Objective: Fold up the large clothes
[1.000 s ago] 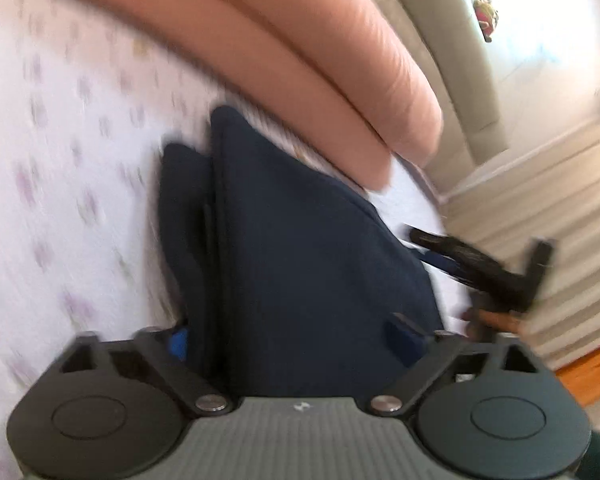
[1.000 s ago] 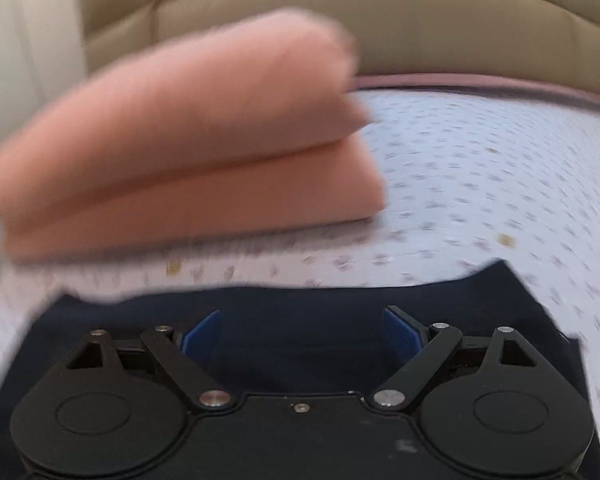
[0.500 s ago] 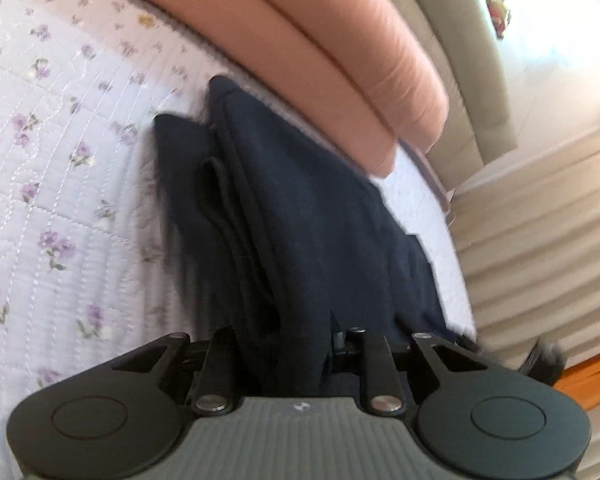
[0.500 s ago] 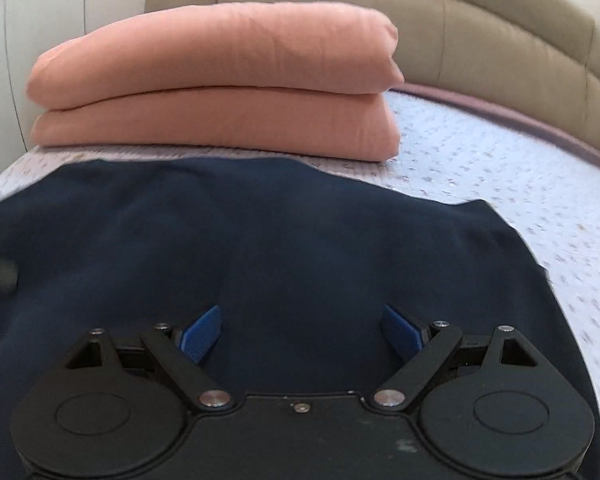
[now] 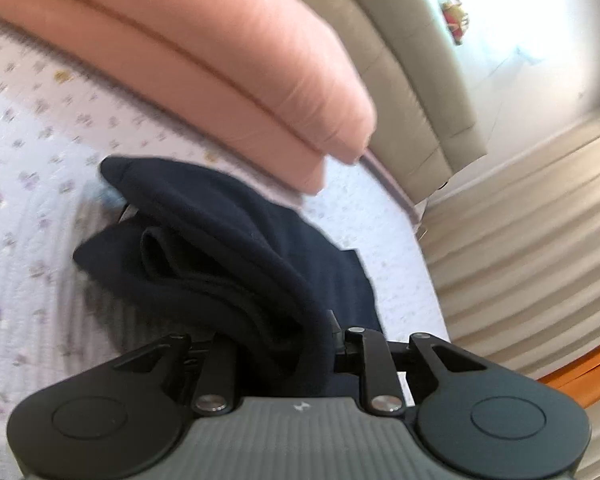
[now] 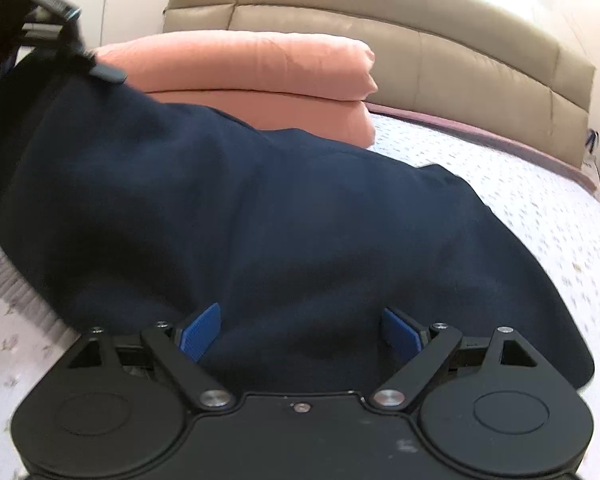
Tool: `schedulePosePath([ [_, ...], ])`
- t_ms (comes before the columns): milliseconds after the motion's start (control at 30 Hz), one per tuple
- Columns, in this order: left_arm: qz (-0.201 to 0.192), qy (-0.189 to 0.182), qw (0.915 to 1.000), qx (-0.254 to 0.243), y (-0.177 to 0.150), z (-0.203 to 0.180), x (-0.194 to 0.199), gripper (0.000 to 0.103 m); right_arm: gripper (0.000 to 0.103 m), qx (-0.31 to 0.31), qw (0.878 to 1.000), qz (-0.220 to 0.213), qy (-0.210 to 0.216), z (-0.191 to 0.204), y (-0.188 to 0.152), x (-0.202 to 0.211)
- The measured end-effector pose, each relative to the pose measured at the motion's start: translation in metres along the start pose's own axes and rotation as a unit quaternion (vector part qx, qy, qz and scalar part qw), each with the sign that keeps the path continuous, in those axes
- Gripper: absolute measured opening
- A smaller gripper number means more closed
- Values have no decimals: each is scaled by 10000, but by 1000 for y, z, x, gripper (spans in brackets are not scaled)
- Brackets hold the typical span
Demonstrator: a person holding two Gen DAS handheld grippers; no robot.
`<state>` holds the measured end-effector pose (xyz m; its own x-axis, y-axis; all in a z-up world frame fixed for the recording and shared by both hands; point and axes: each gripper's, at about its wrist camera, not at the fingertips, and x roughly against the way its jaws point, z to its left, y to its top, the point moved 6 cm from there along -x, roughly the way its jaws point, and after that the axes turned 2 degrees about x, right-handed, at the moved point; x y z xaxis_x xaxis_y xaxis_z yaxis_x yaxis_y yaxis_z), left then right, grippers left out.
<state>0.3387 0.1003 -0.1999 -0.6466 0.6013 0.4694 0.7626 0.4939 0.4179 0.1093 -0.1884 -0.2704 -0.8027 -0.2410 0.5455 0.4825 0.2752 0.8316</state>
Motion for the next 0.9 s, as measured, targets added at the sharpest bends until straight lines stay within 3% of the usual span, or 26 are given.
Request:
schedulePosePath([
  [200,-446,-55,9985,-310,-5,-54,-19,23,102,-23,9999,70,144,-4,3,0],
  [433,-377,-81,9957,-838,-17,-103,-59,24,102,-47,9999,-22,143,-2,-1,8],
  [500,-253,-100,9940,-1056,-23,-115,-77,24,102,-71,9989,85,447,-8,2,13],
  [567,-173,-170,9924,-1204,-27,-125,-95,24,102,-35,9944,507,932,-20,1,19],
  [667,-47,-245,9909,-1326,-34,-137,-125,25,102,-792,9906,632,918,-83,-6,40],
  [767,127,-284,9889,-1451,-47,-149,-161,26,102,-2141,9711,668,813,-172,-6,49],
  [833,278,-226,9860,-1626,-60,-156,-188,30,102,-3032,9441,617,1138,-226,3,40],
  [900,434,-100,9810,-1886,-77,-162,-212,40,102,-3712,9121,288,1717,-266,22,22],
])
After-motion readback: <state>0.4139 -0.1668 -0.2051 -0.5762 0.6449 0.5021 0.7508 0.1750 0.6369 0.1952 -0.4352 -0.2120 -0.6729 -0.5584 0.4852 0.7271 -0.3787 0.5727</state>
